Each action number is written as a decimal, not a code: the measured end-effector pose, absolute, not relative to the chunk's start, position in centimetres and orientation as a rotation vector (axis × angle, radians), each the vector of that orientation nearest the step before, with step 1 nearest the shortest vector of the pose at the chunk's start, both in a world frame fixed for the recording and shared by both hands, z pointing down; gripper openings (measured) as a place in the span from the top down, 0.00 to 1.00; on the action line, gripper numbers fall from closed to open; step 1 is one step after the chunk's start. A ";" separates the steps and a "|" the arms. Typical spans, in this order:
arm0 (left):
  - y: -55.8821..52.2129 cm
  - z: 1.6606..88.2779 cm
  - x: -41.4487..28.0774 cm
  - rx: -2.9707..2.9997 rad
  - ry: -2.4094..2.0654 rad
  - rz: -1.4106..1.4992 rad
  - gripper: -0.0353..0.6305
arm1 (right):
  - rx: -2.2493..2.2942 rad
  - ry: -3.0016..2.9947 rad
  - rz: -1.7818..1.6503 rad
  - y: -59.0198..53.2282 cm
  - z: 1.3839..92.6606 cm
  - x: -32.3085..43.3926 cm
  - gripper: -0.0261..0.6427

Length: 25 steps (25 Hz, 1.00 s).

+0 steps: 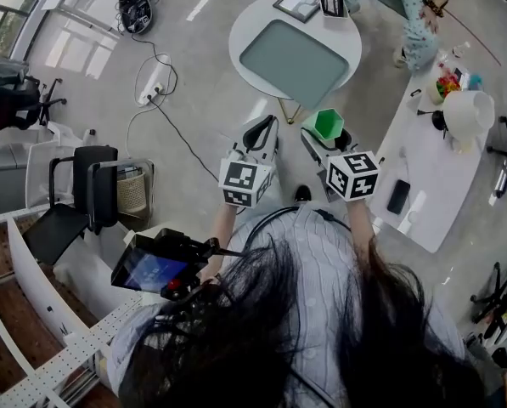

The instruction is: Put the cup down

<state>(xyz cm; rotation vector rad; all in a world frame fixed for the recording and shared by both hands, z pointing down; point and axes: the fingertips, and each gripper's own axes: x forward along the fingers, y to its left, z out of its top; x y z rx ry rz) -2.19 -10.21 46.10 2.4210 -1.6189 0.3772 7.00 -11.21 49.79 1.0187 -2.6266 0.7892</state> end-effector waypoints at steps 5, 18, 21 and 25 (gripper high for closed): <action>-13.7 46.3 -3.2 2.454 -1.568 0.389 0.91 | 1.065 -2.607 0.792 -14.4 49.9 6.0 0.48; -21.6 46.6 -6.1 2.539 -1.434 0.371 0.91 | 1.176 -2.538 0.787 -21.2 50.1 3.5 0.48; -23.5 46.9 -6.5 2.556 -1.403 0.370 0.91 | 1.196 -2.520 0.782 -22.8 50.7 3.0 0.48; -25.1 47.9 -7.2 2.577 -1.351 0.403 0.91 | 1.207 -2.504 0.775 -24.6 51.6 2.0 0.48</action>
